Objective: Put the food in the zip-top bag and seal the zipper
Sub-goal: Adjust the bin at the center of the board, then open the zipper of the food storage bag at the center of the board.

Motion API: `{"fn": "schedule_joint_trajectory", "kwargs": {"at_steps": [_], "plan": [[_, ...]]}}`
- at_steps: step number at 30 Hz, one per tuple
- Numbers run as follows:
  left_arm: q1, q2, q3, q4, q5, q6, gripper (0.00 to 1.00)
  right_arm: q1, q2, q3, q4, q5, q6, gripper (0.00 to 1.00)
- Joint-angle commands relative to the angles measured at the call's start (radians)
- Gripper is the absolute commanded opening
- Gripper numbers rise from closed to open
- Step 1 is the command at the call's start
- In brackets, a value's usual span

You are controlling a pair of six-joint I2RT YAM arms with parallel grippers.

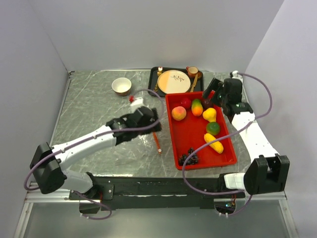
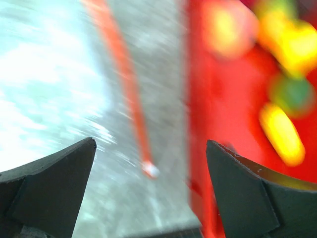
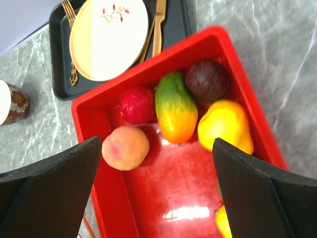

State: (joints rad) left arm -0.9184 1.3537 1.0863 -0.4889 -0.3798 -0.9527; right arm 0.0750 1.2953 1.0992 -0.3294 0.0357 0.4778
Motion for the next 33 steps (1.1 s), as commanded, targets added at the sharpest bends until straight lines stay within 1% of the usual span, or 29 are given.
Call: {"fn": "schedule_joint_trajectory", "kwargs": {"at_steps": [1, 4, 9, 10, 11, 14, 16, 22, 23, 25, 27, 30, 31, 33], "plan": [[0.070, 0.042, 0.018, -0.109, -0.142, -0.021, 0.99, 0.016, -0.115, -0.085, 0.029, 0.034, 0.082, 1.00], [0.101, 0.116, 0.044, -0.091, -0.117, 0.006, 0.99, 0.026, -0.143, -0.125, 0.040, -0.014, 0.087, 1.00], [0.112, 0.309, 0.181, -0.160, -0.104, 0.006, 0.99, 0.060, -0.125, -0.122, -0.003, -0.033, 0.070, 1.00], [0.112, 0.330, 0.217, -0.174, -0.099, 0.005, 0.99, 0.068, -0.113, -0.124, -0.003, -0.057, 0.064, 1.00], [0.112, 0.369, 0.234, -0.181, -0.102, 0.002, 0.99, 0.072, -0.108, -0.122, -0.014, -0.057, 0.062, 1.00], [0.113, 0.418, 0.299, -0.220, -0.094, -0.007, 0.99, 0.080, -0.097, -0.131, -0.010, -0.071, 0.067, 1.00], [0.113, 0.421, 0.313, -0.221, -0.091, -0.017, 0.98, 0.082, -0.099, -0.140, -0.004, -0.083, 0.065, 1.00], [0.116, 0.438, 0.325, -0.238, -0.090, -0.009, 0.91, 0.083, -0.103, -0.151, -0.010, -0.097, 0.051, 1.00], [0.118, 0.446, 0.325, -0.234, -0.087, -0.009, 0.89, 0.083, -0.102, -0.151, -0.011, -0.097, 0.047, 1.00], [0.116, 0.453, 0.325, -0.228, -0.077, -0.009, 0.88, 0.085, -0.102, -0.151, -0.013, -0.100, 0.047, 1.00], [0.119, 0.467, 0.330, -0.220, -0.073, -0.011, 0.83, 0.083, -0.100, -0.153, -0.011, -0.108, 0.044, 1.00], [0.121, 0.489, 0.346, -0.215, -0.064, -0.009, 0.81, 0.083, -0.100, -0.153, -0.016, -0.120, 0.045, 1.00], [0.124, 0.492, 0.351, -0.212, -0.059, -0.009, 0.77, 0.083, -0.100, -0.156, -0.013, -0.123, 0.047, 1.00], [0.127, 0.498, 0.351, -0.200, -0.053, -0.009, 0.74, 0.083, -0.100, -0.157, -0.013, -0.129, 0.047, 1.00]]}}
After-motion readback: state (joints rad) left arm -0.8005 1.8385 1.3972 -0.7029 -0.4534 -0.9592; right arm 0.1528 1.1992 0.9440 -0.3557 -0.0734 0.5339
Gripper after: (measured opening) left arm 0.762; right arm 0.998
